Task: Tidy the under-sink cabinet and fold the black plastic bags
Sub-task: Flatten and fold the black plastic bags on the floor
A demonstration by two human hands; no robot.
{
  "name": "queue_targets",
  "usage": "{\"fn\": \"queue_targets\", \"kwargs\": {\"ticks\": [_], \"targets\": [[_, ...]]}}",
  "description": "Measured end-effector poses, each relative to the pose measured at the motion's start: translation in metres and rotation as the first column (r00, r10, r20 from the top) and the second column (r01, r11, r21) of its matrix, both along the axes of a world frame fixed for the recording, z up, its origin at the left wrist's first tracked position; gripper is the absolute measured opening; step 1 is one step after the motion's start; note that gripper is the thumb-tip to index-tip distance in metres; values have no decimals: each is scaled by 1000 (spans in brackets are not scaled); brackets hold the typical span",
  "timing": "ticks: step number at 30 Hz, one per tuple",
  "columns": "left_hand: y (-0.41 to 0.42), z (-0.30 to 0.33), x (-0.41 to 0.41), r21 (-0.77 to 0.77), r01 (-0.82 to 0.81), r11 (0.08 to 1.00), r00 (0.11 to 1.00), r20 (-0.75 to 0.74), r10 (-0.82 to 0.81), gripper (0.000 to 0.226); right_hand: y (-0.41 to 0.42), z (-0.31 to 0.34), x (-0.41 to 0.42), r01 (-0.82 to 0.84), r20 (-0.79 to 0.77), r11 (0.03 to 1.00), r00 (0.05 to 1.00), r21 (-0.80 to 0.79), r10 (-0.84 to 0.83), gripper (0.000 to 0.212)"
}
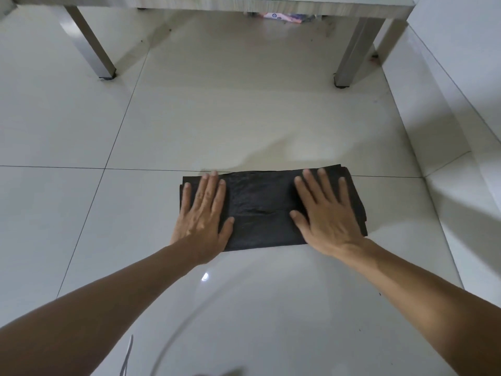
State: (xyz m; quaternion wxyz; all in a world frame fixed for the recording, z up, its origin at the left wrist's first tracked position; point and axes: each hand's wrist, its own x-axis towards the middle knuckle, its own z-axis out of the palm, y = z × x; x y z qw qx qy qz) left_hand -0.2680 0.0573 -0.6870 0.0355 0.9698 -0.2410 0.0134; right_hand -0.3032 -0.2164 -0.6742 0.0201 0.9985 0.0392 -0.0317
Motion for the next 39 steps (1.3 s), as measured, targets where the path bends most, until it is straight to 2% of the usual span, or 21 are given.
{"fn": "queue_targets", "kwargs": {"ticks": [2, 4, 7, 11, 17, 22, 25, 27, 31, 35, 39], "targets": [[-12, 3, 0, -2, 60, 998, 997, -42, -60, 76, 18, 0, 3, -98, -69, 995, 993, 20, 99, 73], [-22, 0, 2, 43, 56, 998, 993, -103, -51, 78, 29, -6, 9, -128, -113, 991, 985, 35, 131, 74], [-18, -10, 10, 72, 0, 997, 991, -136, 10, 82, 19, -14, 19, -39, -123, 998, 991, 44, 44, 75], [5, -17, 20, 18, -97, 995, 988, -121, 98, 83, -20, -20, 23, 142, -92, 989, 986, 40, -138, 78], [14, -19, 23, 24, -150, 988, 980, -132, 152, 89, -45, -21, 22, 273, -128, 956, 957, 106, -259, 85], [17, -16, 24, 19, -182, 983, 968, -172, 183, 92, -45, -13, 24, 279, -179, 954, 950, 111, -257, 80], [19, -1, 35, -33, -170, 985, 968, -192, 161, 93, -50, 4, 37, 229, -227, 970, 952, 83, -205, 74], [19, 12, 51, -64, -132, 989, 970, -216, 115, 88, -54, 21, 52, 165, -275, 982, 952, 90, -135, 73], [8, 37, 81, 21, -84, 996, 912, -401, 85, 80, -58, 45, 87, 74, -398, 997, 915, 26, -57, 75], [-1, 46, 95, 89, -127, 988, 874, -461, 154, 63, -52, 55, 101, 128, -497, 992, 862, 19, -102, 53], [-3, 57, 102, 104, -94, 990, 819, -558, 136, 34, -50, 67, 102, 174, -539, 980, 837, 93, -97, 45]]}}
